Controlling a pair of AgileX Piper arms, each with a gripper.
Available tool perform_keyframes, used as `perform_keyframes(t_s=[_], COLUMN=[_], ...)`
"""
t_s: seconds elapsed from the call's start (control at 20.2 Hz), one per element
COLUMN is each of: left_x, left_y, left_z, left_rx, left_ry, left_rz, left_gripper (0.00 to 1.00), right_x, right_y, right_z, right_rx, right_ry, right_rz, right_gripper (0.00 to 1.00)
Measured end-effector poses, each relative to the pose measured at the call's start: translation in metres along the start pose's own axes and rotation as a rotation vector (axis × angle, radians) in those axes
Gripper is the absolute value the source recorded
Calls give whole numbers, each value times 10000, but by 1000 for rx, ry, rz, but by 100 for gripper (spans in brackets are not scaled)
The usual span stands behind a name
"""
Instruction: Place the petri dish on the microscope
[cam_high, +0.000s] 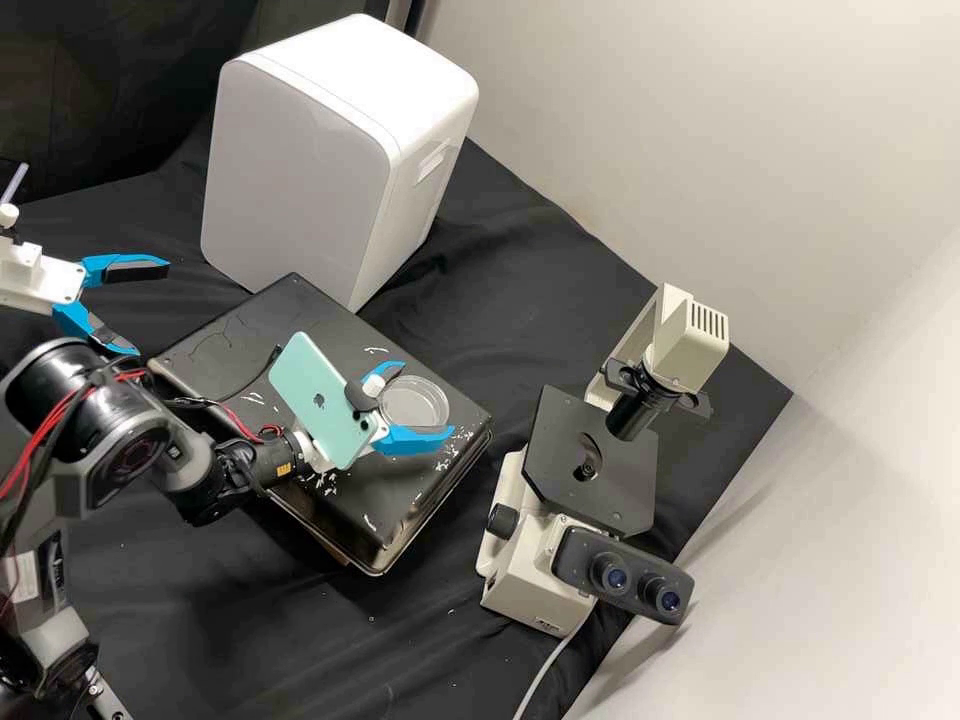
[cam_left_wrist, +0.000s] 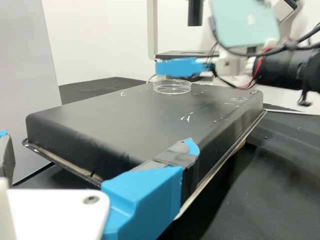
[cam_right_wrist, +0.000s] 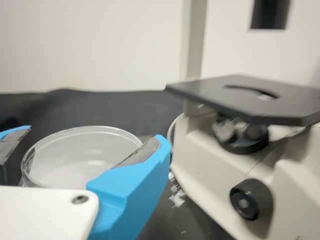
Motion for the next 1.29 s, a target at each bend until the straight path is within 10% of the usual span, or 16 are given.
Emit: perform_keyframes(t_s=[0.45,1.29], left_x=[0,0], left_y=[0,0], left_z=[0,0], left_rx=[0,0], left_ry=[0,0], left_rz=[0,0], left_gripper=[100,100], right_x=[-170,-123], right_y=[315,98], right_z=[-85,-93], right_rx=[71,54], right_ry=[84,86], right_rz=[104,18], right_gripper=[0,0])
